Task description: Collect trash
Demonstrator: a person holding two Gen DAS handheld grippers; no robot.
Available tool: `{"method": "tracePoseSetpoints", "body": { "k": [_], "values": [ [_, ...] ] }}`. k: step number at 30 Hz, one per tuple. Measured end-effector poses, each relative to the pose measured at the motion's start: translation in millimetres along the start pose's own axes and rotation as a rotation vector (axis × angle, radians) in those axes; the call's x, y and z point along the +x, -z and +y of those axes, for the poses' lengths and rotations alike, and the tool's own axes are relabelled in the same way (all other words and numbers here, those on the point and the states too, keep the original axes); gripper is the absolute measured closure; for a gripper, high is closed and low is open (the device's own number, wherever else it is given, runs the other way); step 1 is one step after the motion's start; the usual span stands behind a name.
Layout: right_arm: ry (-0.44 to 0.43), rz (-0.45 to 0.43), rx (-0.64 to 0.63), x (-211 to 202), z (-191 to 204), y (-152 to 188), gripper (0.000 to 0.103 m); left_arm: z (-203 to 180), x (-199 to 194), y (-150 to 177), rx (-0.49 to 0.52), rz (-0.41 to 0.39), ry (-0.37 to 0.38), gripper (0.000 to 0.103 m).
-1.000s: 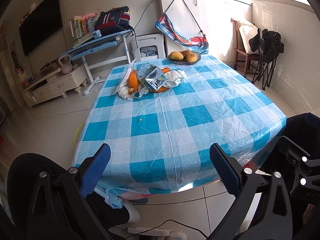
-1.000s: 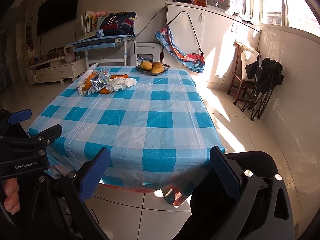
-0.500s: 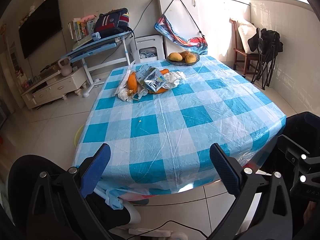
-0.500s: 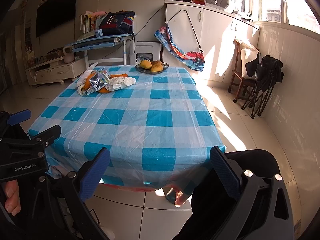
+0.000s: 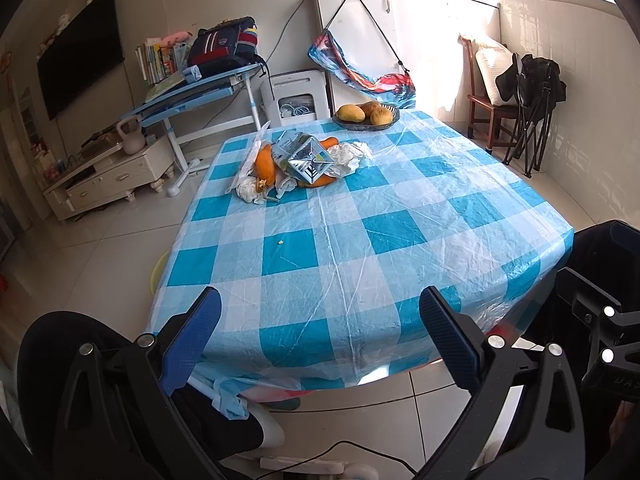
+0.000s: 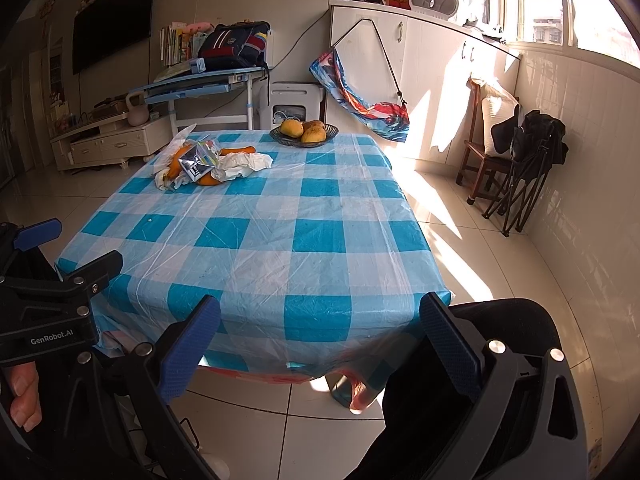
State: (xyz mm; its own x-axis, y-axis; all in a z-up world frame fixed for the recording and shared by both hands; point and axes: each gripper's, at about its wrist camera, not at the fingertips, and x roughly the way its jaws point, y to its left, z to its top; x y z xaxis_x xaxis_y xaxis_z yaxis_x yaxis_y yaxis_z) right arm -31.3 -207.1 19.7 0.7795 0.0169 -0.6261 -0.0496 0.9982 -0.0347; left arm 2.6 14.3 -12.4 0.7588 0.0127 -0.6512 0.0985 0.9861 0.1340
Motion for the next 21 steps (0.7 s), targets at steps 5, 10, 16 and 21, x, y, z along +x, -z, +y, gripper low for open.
{"method": "tracePoseSetpoints", "body": {
  "k": [5,10,16,21],
  "values": [
    [-0.001,0.0,0.0,0.1,-0.4,-0.3,0.008,-0.2,-0.1,0.3,0.001,-0.001,0.002,0.007],
    [-0.001,0.0,0.001,0.2,-0.6,-0.7,0.008,1.2,-0.6,-1.0,-0.002,-0.001,-0.004,0.007],
    [-0.001,0.0,0.001,0.1,-0.7,-0.9,0.008,9.9,-0.1,-2.8,-0.029,-0.013,-0.029,0.007],
    [-0.002,0.001,0.002,0.1,-0.8,-0.6,0.008,14.0,3.8,-3.0,-0.033,-0.018,-0.042,0.007]
  ]
}}
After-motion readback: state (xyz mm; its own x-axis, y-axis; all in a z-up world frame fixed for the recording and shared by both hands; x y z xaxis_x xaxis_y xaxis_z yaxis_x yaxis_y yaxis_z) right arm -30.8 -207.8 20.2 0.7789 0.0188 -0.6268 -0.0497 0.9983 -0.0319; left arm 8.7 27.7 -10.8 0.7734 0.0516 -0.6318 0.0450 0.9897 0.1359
